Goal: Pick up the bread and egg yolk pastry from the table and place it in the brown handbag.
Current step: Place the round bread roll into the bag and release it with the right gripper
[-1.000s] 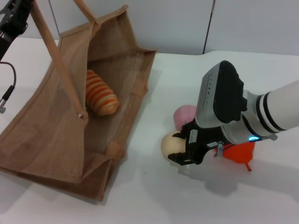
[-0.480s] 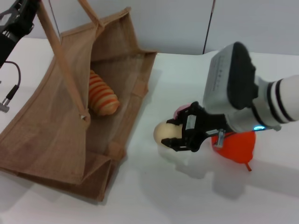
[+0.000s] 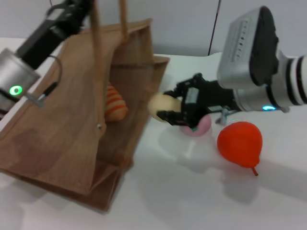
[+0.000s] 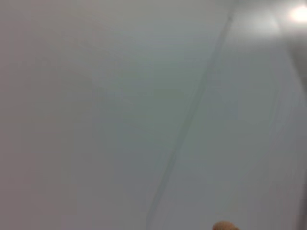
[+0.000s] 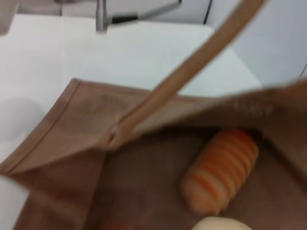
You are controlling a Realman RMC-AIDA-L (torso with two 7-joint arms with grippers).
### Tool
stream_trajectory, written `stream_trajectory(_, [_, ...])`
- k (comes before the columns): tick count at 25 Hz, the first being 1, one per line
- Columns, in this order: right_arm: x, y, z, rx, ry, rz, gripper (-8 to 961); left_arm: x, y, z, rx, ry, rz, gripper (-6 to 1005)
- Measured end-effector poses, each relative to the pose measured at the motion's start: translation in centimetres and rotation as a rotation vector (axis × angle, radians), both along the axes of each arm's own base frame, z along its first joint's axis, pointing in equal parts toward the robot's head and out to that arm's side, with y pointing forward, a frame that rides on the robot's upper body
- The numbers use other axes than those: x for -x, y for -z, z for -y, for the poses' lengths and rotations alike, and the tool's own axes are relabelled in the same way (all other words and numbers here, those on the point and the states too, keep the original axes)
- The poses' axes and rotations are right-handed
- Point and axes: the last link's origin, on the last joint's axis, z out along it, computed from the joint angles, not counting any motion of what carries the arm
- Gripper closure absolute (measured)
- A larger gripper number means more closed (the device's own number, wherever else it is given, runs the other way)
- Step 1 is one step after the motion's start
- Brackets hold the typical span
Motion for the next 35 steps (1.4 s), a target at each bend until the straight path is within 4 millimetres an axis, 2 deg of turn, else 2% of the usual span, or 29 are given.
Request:
stream_trajectory(3, [1.2, 1.0, -0.7, -0.025, -0.026, -0.013, 487, -1.4, 0.5, 0.0, 0.04, 0.074, -0.005, 833])
stream_trajectory(7, [2.2, 2.3, -1.6, -0.051, -0.045, -0.011, 489, -1.9, 0.2, 0.3, 0.055, 0.116, 0.014, 833])
stream_trajectory(12, [2.0, 3.6, -2.8, -0.083, -0.026, 0.007, 492, -2.2, -0.3, 1.0, 0.059, 0.164, 0.043, 832])
stream_trajectory(20, [1.2, 5.2, -4.8, -0.171, -0.018, 0.059, 497, -1.2, -1.9, 2.1, 0.026, 0.183, 0.093, 831])
stream_trajectory(27, [1.6, 6.6, -4.4, -0.224, -0.096, 0.075, 505, -0.5, -2.7, 2.6, -0.003, 0.17, 0.111, 830])
stream_trajectory(35, [2.6, 7.5, -2.5, -0.218, -0.159, 0.03, 323, 1.2, -3.6, 3.3, -0.066, 0.111, 0.129, 829])
